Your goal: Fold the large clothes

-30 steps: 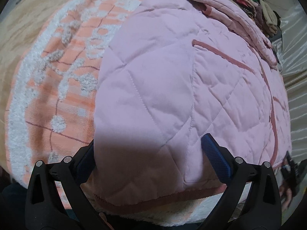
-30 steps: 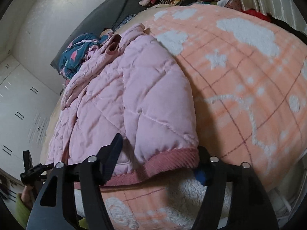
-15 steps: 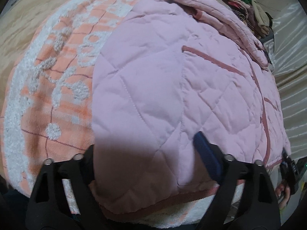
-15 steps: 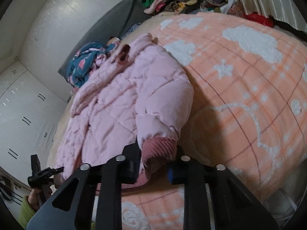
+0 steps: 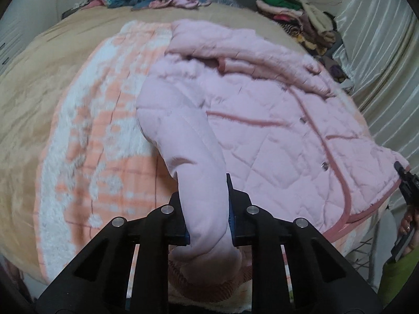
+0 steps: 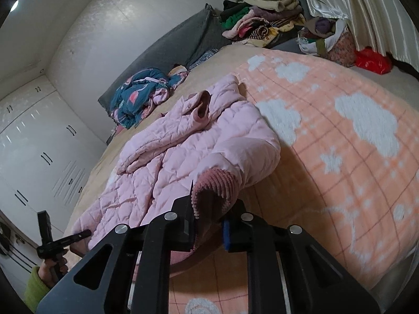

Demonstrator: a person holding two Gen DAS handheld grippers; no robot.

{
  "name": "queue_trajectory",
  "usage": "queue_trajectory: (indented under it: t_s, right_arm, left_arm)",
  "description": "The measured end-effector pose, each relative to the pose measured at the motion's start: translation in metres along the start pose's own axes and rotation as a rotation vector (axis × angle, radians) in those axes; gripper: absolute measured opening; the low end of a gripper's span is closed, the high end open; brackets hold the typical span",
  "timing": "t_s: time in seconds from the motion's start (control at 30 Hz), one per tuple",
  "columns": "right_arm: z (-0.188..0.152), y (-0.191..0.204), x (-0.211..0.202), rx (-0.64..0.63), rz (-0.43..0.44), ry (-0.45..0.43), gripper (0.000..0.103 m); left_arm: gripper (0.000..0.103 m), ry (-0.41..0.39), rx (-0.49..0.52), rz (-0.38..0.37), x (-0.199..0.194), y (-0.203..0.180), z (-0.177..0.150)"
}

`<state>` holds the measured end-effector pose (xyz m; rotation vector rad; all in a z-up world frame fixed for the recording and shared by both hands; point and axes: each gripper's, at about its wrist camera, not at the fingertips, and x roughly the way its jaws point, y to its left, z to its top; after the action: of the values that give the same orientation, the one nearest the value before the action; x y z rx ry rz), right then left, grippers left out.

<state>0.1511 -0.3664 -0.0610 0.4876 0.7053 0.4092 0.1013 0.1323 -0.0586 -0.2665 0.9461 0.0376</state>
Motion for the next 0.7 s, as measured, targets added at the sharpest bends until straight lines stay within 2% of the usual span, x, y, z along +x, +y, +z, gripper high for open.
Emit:
queue_trajectory:
  t_s: [0.17, 0.3, 0.7]
  right_arm:
    - [0.018, 0.008, -0.006, -0.013, 0.021, -0.020, 0.013]
    - [0.032, 0.015, -0.009, -0.028, 0.034, -0.044, 0.013]
    - [0.079, 0.029, -0.003, -0.025, 0.043, -0.081, 0.012]
  left_arm:
    - [0.011, -0.062, 0.008, -0.025, -0.016, -0.009, 0.021]
    - [0.011, -0.117, 0.049, 0.006, -0.028, -0.019, 0.035]
    - [0.011, -0.237, 0.099, 0.016, -0.045, -0.040, 0.086]
